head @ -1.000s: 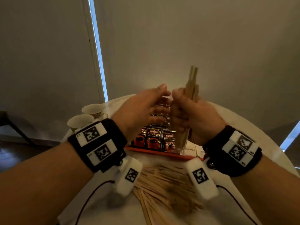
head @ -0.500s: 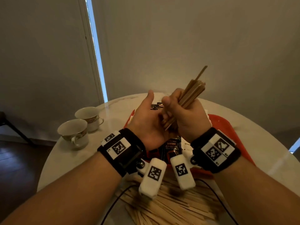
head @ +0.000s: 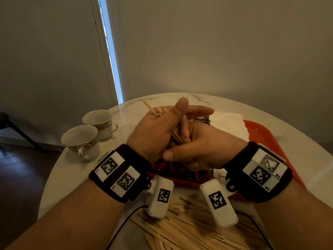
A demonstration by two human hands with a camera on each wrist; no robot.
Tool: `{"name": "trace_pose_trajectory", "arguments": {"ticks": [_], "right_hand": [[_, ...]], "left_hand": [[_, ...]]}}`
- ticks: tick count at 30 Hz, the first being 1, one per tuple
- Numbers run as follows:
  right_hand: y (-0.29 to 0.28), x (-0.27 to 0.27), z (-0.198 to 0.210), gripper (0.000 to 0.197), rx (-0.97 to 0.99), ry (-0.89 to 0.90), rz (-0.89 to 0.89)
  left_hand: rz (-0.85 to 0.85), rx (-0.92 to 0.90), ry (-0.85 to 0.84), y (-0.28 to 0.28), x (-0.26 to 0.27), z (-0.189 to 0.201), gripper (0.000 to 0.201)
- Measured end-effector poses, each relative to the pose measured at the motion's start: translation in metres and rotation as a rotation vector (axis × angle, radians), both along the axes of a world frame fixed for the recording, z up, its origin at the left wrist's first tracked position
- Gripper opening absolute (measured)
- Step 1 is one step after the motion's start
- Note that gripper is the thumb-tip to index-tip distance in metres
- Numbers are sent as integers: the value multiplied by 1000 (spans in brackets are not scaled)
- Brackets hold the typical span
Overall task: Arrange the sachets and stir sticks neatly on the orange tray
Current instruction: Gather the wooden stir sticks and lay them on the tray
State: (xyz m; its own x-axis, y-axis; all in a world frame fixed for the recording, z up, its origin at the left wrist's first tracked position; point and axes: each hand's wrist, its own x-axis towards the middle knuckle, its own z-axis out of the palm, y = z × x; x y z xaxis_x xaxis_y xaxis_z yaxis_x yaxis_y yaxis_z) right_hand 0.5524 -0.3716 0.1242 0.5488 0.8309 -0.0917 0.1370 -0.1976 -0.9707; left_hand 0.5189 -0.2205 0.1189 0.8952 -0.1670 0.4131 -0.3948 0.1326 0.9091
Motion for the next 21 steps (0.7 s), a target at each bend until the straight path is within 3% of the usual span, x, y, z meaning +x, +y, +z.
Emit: {"name": "trace_pose_trajectory", "arguments": {"ticks": [4, 6, 8, 11, 15, 21], "right_hand": [[-3, 0, 5, 54, 152, 230, -295], [3, -3, 3, 63, 307, 355, -474], [11, -6, 0, 59, 391, 313, -619], [17, -9, -2, 43, 386, 89, -768], [15, -8, -1, 47, 337, -162, -851], [15, -10, 4, 27, 305, 30, -810]], "left_hand": [[68, -402, 40, 11, 11, 3, 60], [135, -467, 24, 14, 11, 3, 55], [164, -423, 13, 10, 9, 1, 49], [146, -346, -16, 0, 5, 0, 45], [184, -285, -40, -6, -2, 3, 38], [366, -95, -203, -2, -7, 9, 15]]}}
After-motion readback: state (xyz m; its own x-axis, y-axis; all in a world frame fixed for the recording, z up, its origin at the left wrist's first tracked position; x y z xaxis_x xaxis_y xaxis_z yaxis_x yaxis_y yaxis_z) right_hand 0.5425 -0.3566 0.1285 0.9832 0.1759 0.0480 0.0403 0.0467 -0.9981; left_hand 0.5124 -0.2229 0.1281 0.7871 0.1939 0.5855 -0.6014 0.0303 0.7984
